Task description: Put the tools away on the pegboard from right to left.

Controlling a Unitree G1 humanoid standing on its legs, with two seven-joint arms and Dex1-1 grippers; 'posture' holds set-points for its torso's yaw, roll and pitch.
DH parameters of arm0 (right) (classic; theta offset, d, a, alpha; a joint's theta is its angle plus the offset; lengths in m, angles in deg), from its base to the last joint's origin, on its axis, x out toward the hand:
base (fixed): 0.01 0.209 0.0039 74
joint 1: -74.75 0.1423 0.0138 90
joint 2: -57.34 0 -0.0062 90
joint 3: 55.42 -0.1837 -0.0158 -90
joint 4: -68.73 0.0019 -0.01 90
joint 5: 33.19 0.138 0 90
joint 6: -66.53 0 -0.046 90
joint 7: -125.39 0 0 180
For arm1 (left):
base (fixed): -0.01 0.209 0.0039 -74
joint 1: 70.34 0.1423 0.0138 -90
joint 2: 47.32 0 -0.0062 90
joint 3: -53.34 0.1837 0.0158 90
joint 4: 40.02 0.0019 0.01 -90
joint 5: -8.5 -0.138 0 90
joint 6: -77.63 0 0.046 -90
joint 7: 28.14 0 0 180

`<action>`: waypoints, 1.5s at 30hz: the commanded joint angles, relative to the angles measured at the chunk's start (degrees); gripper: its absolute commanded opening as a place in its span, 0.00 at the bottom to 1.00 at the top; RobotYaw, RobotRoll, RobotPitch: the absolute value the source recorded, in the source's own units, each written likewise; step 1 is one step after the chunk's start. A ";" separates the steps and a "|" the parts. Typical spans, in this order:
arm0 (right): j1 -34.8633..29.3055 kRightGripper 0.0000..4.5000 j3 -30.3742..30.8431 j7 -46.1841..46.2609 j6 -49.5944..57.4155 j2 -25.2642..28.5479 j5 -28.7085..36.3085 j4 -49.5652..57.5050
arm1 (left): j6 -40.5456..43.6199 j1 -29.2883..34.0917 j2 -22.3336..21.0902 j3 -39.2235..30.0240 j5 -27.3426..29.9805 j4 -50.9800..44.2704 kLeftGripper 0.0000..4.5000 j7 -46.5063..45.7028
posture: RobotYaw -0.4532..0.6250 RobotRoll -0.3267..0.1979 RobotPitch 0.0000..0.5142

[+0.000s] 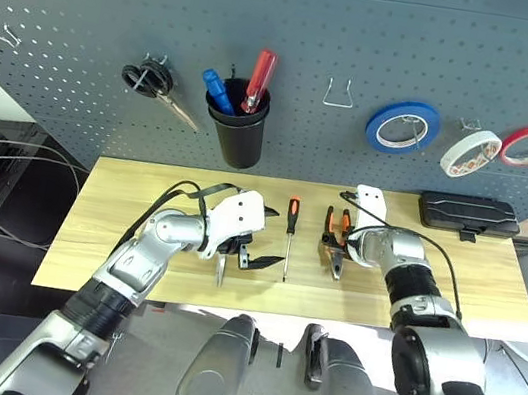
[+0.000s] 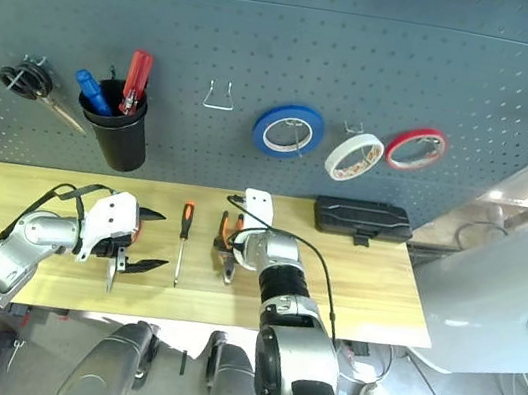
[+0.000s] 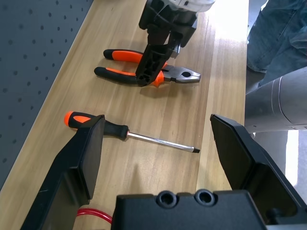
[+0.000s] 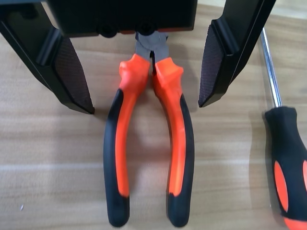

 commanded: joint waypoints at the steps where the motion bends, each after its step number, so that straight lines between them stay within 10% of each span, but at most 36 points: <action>1: 0.32 0.96 -0.77 0.91 -0.84 -1.01 -0.33 -4.54 | 0.45 0.37 0.08 0.12 -0.02 0.52 1.00 0.20 | 0.57 0.62 0.48; 7: 1.96 0.59 -0.82 1.28 -0.19 -1.47 -0.38 -6.08 | 0.70 0.46 0.11 0.15 0.10 0.27 1.00 0.30 | 0.57 0.62 0.48; 17: 0.75 0.59 4.25 -6.47 5.10 1.08 -1.86 3.44 | -0.74 1.40 1.05 -1.79 1.78 -1.19 1.00 -1.17 | 0.57 0.62 0.47; 29: -9.96 0.59 15.03 -28.24 13.81 13.79 5.12 50.62 | -10.85 6.98 3.80 -10.27 7.53 -9.97 1.00 -7.17 | 0.54 0.62 0.44; 45: -6.79 0.59 9.67 -28.08 -10.28 14.59 6.49 69.71 | -19.73 3.34 5.21 -15.78 9.36 -4.92 1.00 -12.58 | 0.49 0.62 0.41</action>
